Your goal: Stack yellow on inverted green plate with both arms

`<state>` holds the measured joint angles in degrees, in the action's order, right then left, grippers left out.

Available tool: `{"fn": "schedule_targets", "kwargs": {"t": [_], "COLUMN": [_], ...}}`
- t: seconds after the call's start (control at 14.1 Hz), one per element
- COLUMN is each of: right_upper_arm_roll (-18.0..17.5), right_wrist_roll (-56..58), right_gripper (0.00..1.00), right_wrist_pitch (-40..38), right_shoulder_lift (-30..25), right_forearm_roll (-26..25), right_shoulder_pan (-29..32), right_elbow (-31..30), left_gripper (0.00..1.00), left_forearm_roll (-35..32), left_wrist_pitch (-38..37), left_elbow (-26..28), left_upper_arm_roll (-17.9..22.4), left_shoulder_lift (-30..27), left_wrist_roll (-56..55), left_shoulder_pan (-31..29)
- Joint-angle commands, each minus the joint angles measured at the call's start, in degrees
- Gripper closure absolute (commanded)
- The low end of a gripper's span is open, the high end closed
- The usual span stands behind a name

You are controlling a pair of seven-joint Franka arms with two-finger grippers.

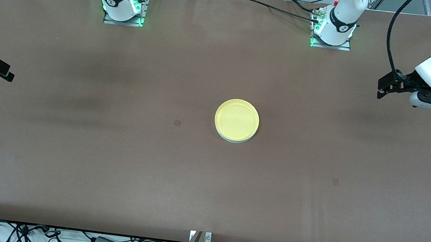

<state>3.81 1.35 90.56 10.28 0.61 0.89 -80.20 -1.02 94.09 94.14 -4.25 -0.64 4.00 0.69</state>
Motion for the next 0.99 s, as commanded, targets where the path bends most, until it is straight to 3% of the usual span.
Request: {"fn": "schedule_targets", "kwargs": {"t": [0.0,0.14,0.5,0.92], "right_upper_arm_roll": [-0.7,-0.6,-0.6,-0.6], "right_wrist_roll": [0.8,0.6,0.5,0.2], "right_gripper": [0.00,0.00,0.00,0.00], "right_wrist_pitch": [3.7,6.6,6.7,6.7], "right_shoulder_lift": [-7.4,-10.8,-13.3,-12.6], "right_forearm_roll": [-2.6,-2.5,-2.5,-2.4], "right_shoulder_pan": [-0.6,-0.5,-0.7,-0.6], "right_elbow": [-10.4,-15.5,-18.5,-17.5], "left_gripper": [0.00,0.00,0.00,0.00], "left_forearm_roll": [-1.2,-1.2,-1.1,-0.7], "left_wrist_pitch": [-1.1,-1.1,-1.2,-1.2], "left_elbow": [-0.9,-0.9,-0.9,-0.9], "left_upper_arm_roll": [-0.1,-0.1,-0.1,-0.1], "left_shoulder_lift": [0.0,-0.1,-0.1,0.0], "left_wrist_roll": [0.7,0.7,0.7,0.6], "left_shoulder_pan": [0.0,-0.1,-0.1,-0.3]}}
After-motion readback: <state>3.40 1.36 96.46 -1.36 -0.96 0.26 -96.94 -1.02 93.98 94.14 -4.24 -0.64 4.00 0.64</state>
